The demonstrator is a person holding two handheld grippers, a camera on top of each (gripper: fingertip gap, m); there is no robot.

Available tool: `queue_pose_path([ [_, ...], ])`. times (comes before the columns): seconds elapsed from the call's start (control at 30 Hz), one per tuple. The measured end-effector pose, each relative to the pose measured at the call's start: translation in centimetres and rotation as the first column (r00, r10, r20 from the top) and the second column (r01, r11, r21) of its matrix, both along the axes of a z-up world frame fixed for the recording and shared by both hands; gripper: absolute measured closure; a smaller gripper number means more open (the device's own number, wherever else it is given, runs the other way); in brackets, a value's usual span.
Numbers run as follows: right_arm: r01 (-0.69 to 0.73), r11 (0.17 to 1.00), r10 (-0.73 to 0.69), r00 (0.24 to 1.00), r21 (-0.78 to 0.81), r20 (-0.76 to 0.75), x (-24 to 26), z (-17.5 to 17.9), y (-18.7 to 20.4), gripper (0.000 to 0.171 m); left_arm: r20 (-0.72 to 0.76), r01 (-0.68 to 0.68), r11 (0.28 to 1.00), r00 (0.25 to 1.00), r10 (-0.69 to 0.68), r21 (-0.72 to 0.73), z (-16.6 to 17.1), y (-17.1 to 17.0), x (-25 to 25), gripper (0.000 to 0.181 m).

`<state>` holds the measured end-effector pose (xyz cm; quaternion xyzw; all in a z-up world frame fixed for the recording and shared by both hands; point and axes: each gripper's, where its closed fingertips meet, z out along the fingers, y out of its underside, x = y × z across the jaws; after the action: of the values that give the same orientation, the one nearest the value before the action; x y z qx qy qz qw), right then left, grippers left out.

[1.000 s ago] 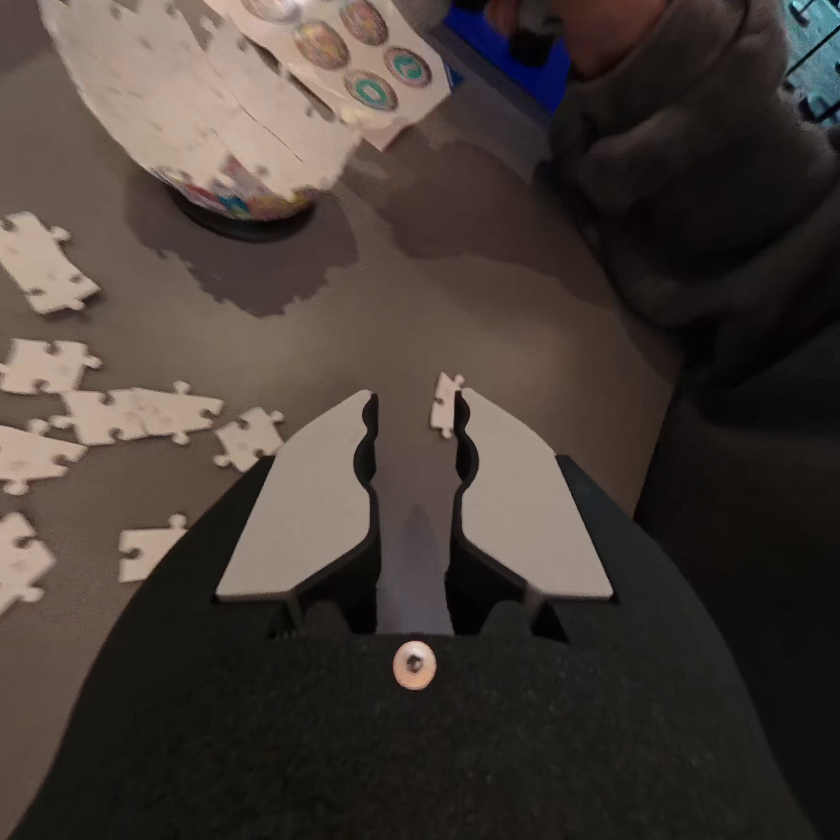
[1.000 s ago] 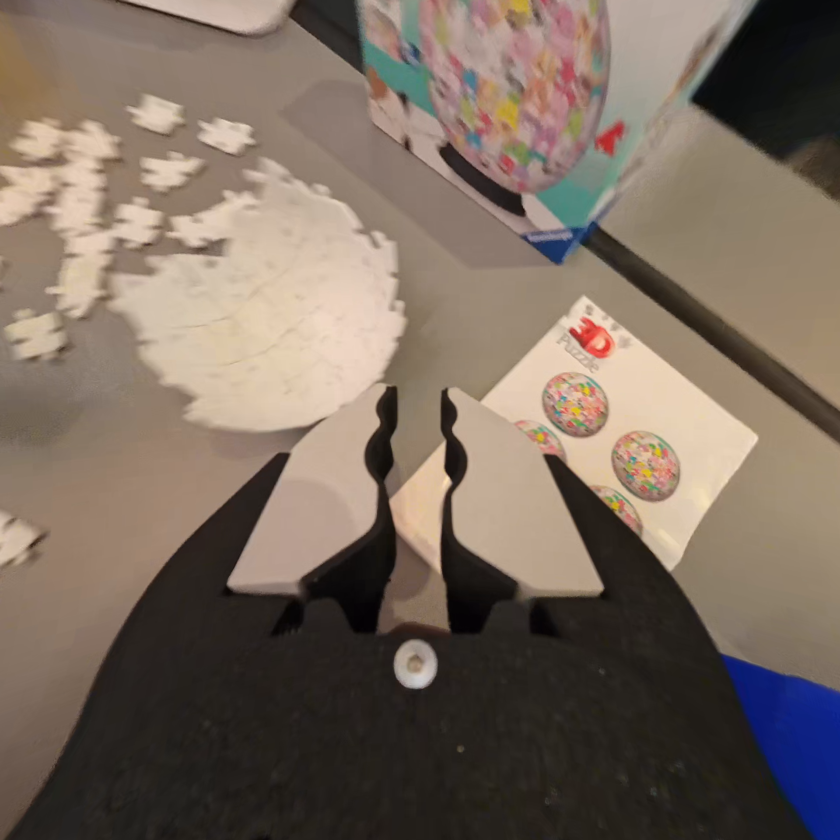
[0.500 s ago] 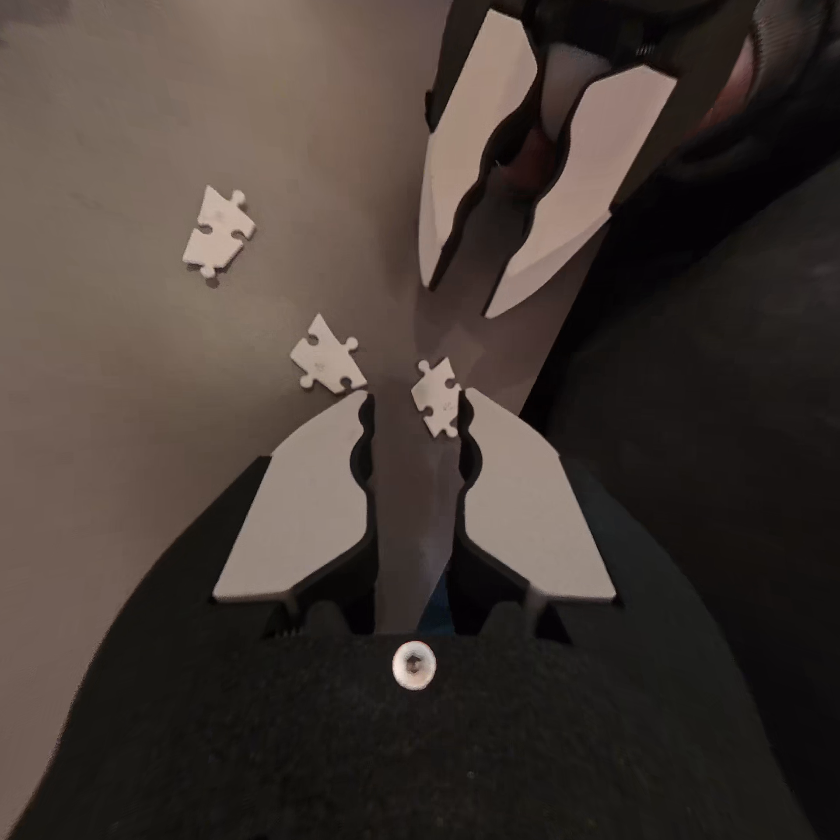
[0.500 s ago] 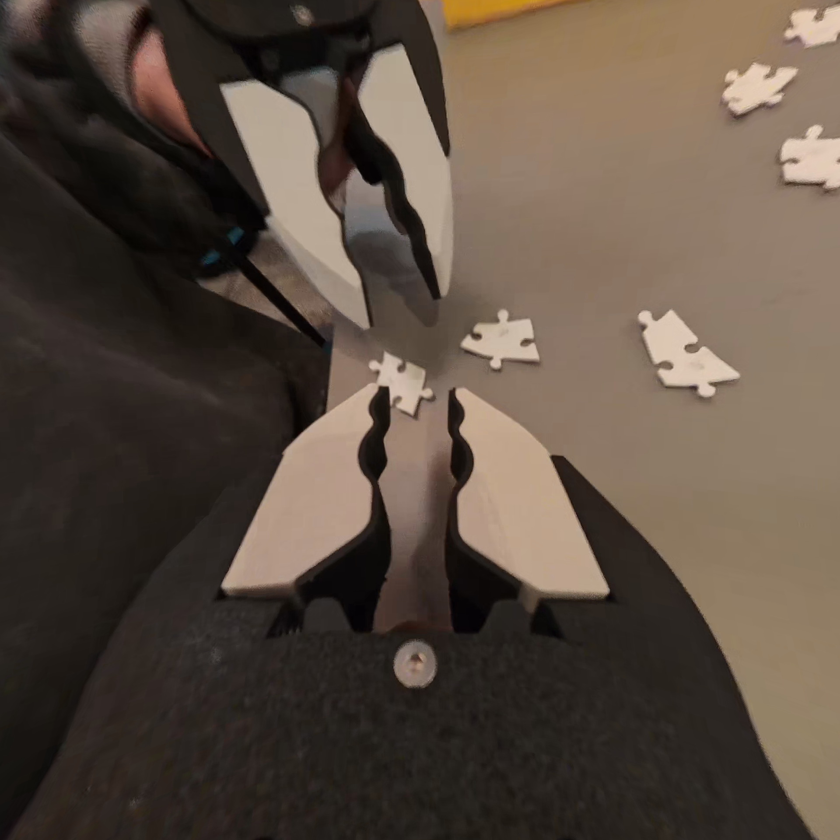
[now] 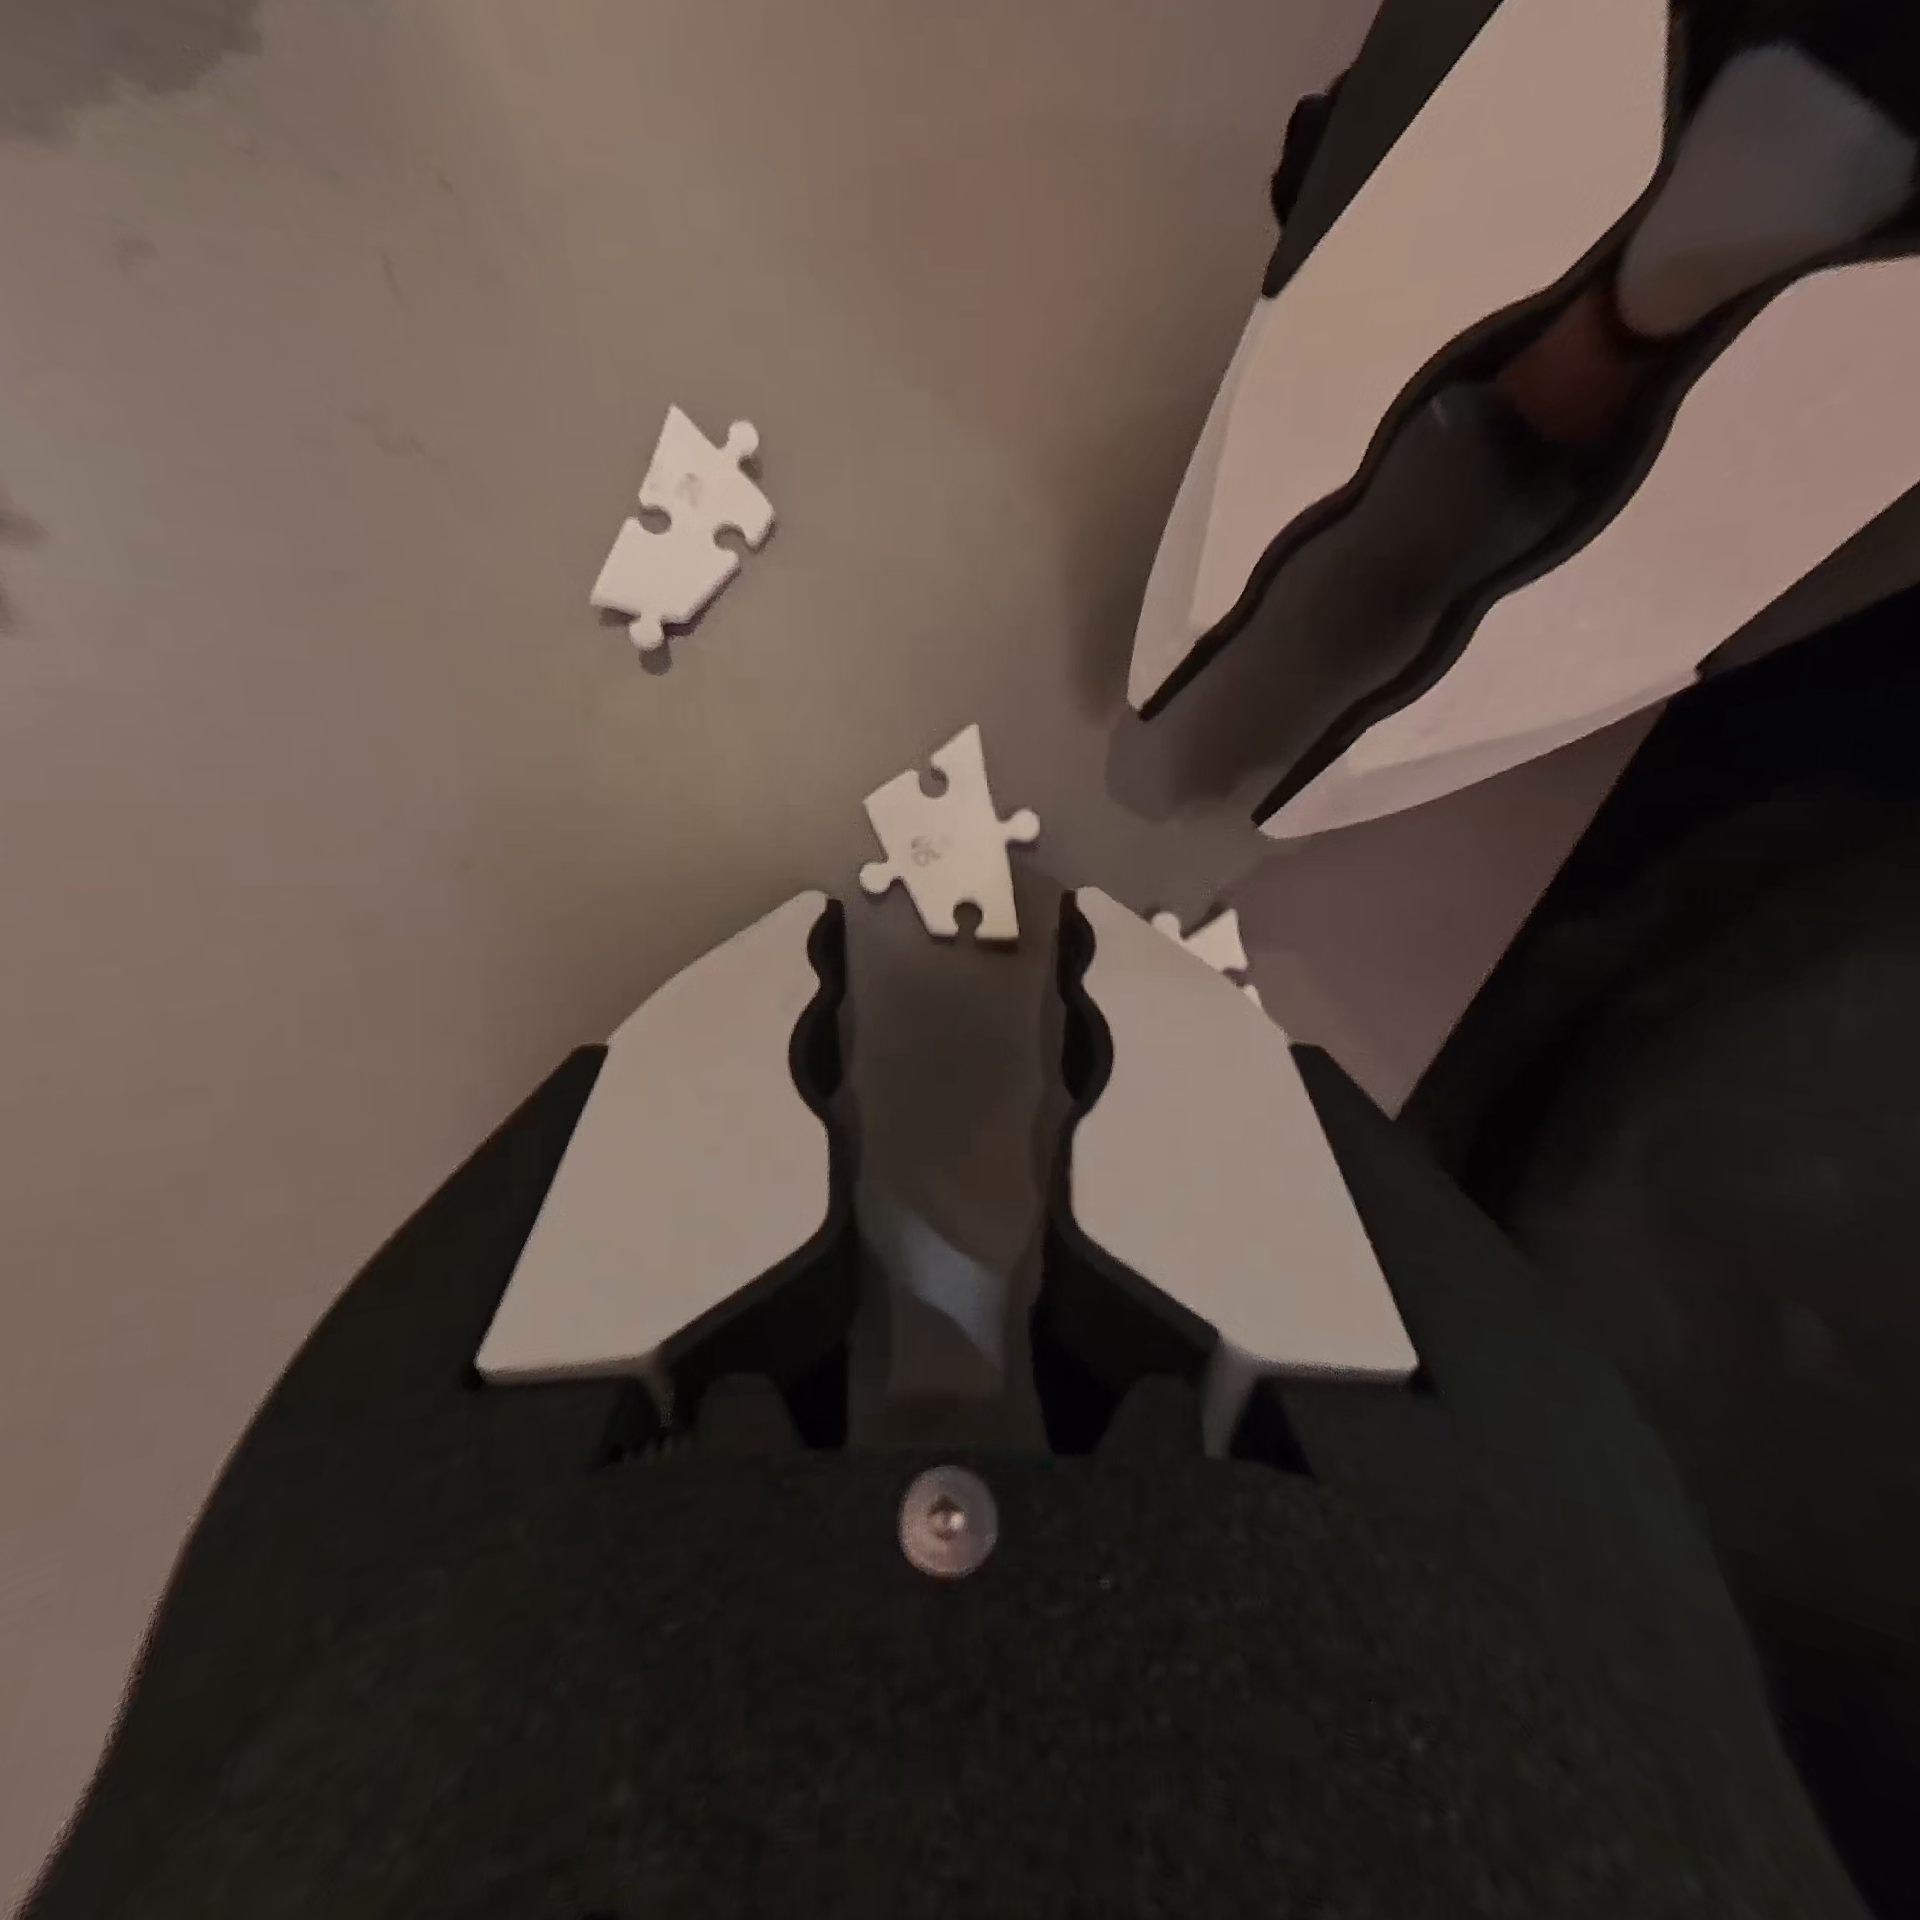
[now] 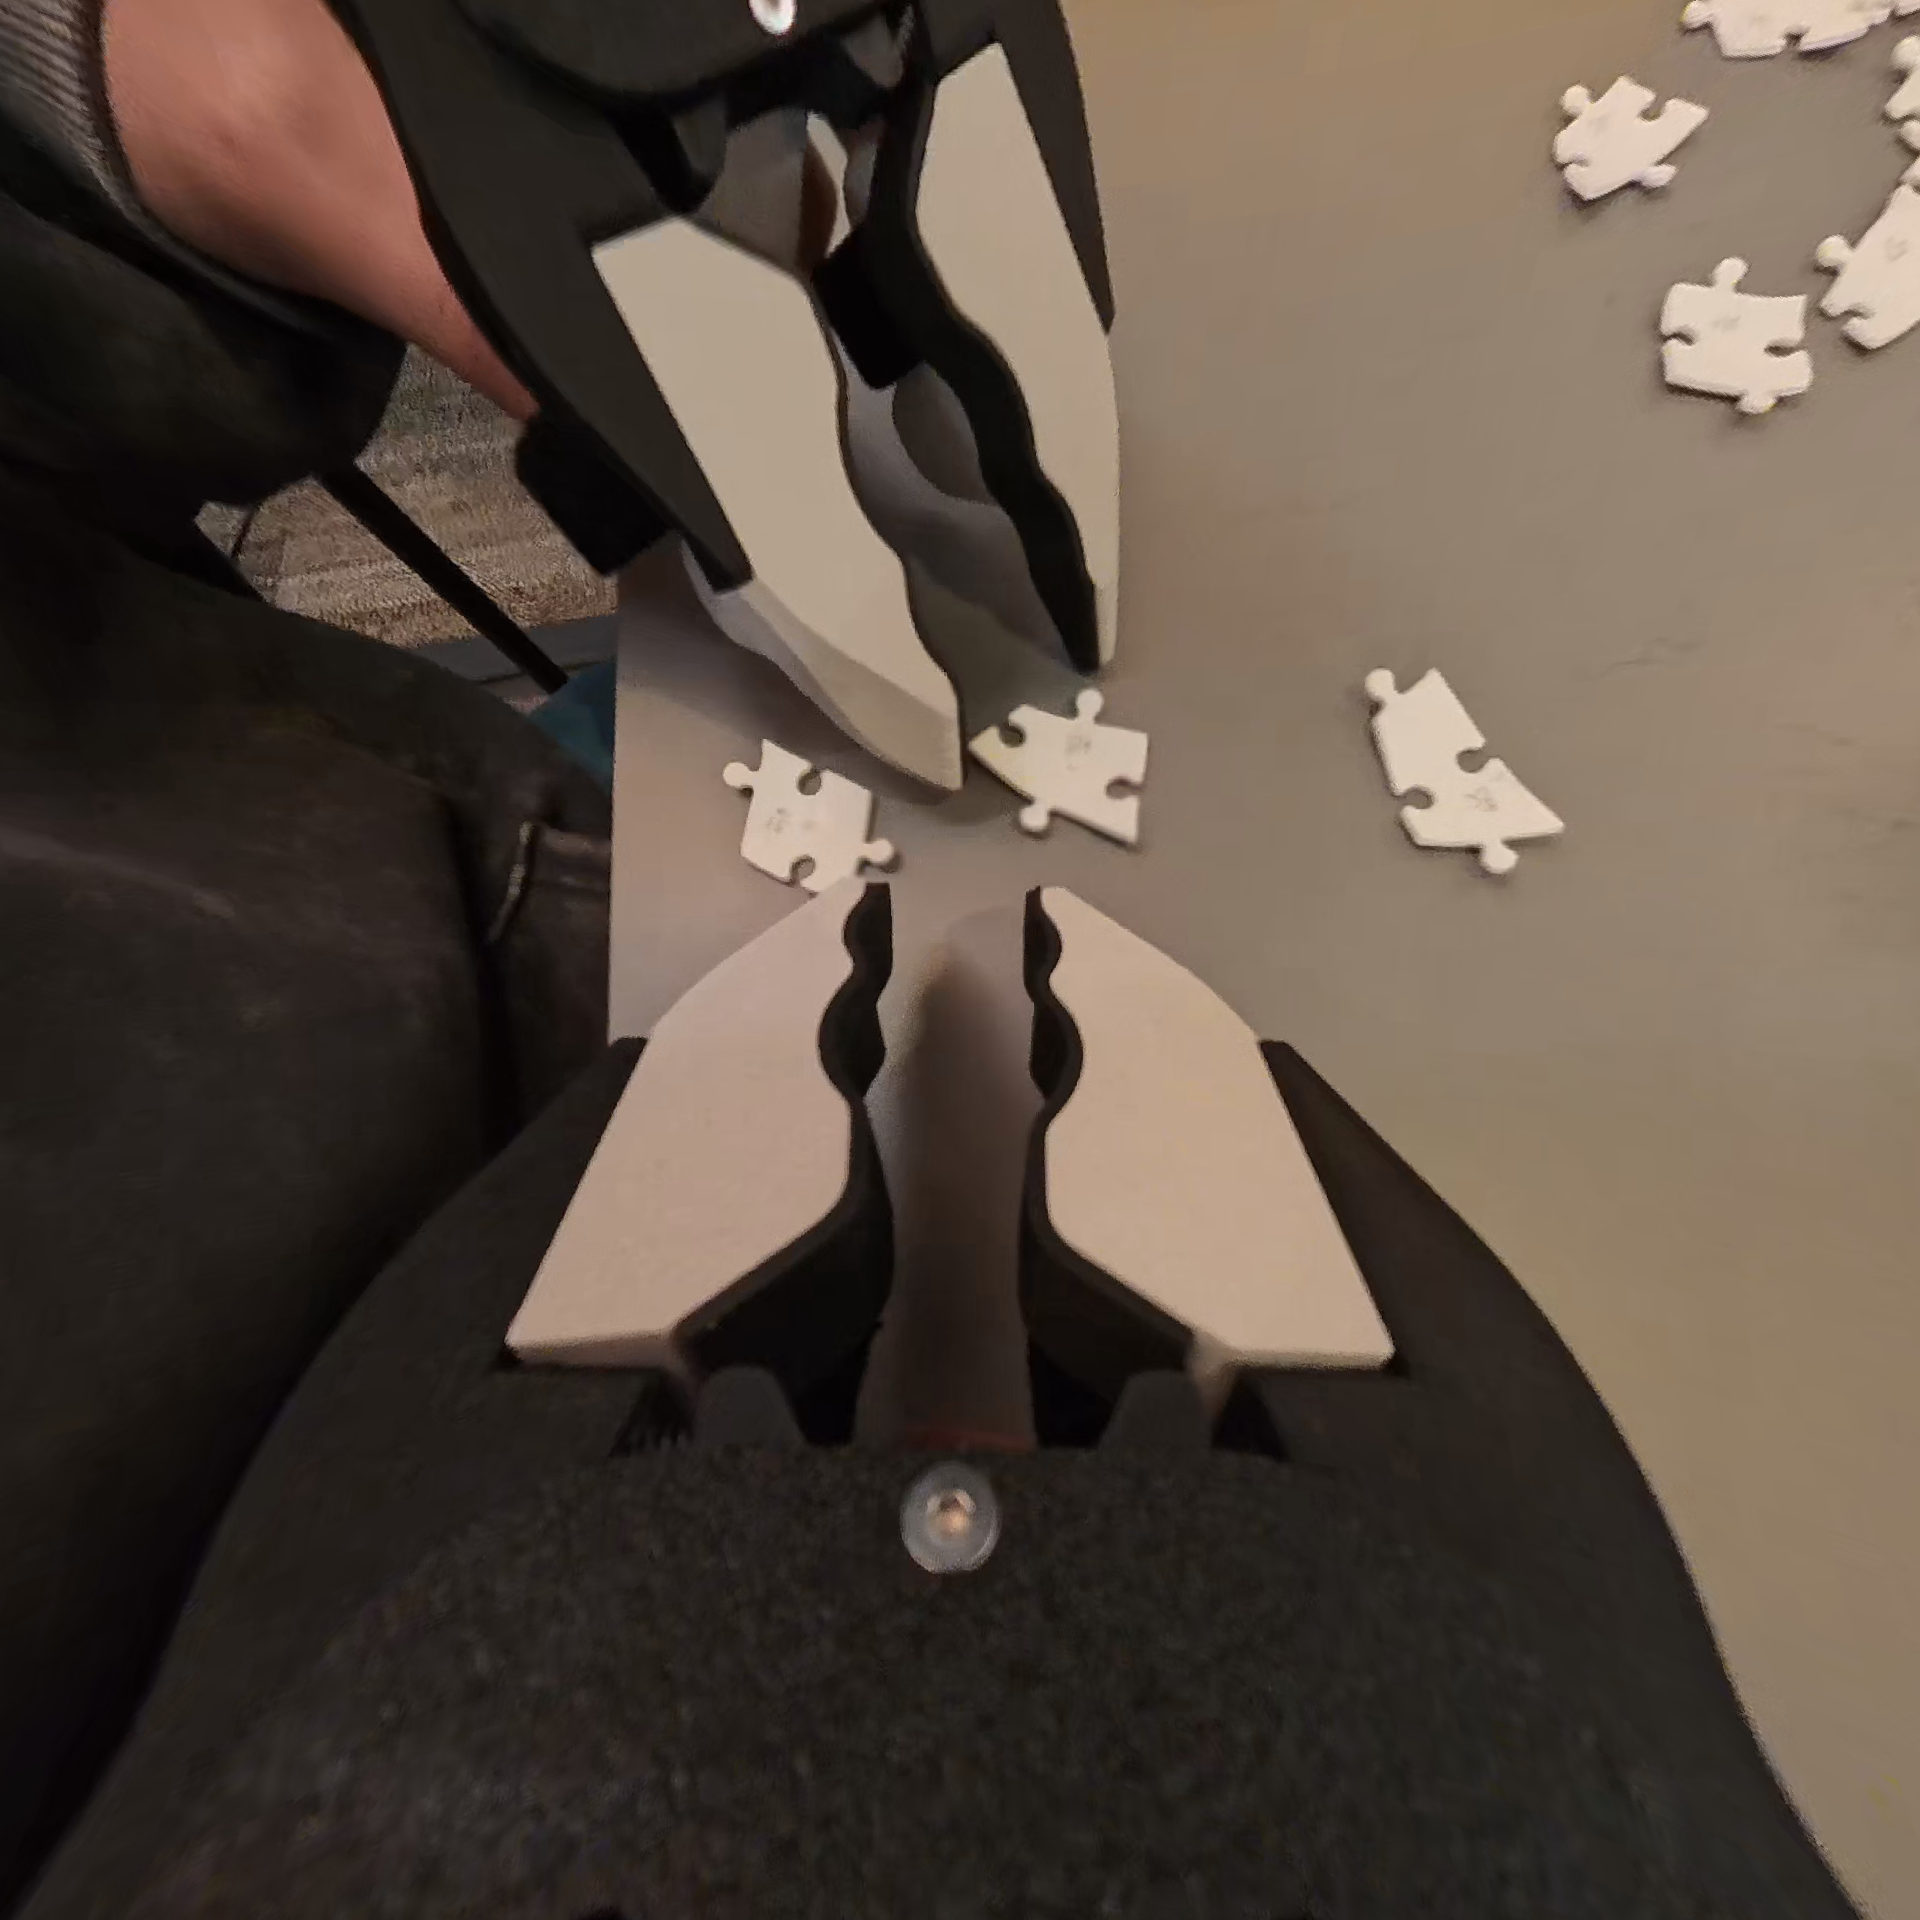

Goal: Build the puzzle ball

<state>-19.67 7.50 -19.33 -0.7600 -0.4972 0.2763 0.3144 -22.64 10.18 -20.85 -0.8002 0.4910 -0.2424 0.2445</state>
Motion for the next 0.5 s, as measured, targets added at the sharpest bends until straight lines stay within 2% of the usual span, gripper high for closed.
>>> queue_pose_path([
  [0.13,0.037,0.999,-0.037,0.999,0.017,-0.021,0.7,0.5,1.0,0.148,-0.059,0.015,0.996,0.998,-0.010,0.083,-0.2,1.3,-0.1,0.153],
  [0.2,0.043,0.999,-0.043,0.999,0.014,-0.026,0.9,0.5,1.2,0.148,-0.109,-0.004,0.987,0.994,0.022,0.162,-0.1,3.0,-1.0,0.145],
  [0.27,0.047,0.999,-0.046,0.999,0.013,-0.028,1.0,0.5,1.3,0.148,-0.133,-0.018,0.984,0.990,0.042,0.179,0.0,4.0,-1.9,0.145],
  [0.4,0.040,0.999,-0.039,0.999,0.028,-0.030,1.0,0.7,1.3,0.148,-0.013,0.003,0.990,1.000,-0.001,0.138,1.4,2.6,-1.4,0.143],
  [0.5,0.034,0.999,-0.033,0.999,0.032,-0.024,1.0,0.6,1.3,0.148,-0.052,0.046,0.990,0.998,-0.040,0.134,0.5,1.5,-1.7,0.146],
])
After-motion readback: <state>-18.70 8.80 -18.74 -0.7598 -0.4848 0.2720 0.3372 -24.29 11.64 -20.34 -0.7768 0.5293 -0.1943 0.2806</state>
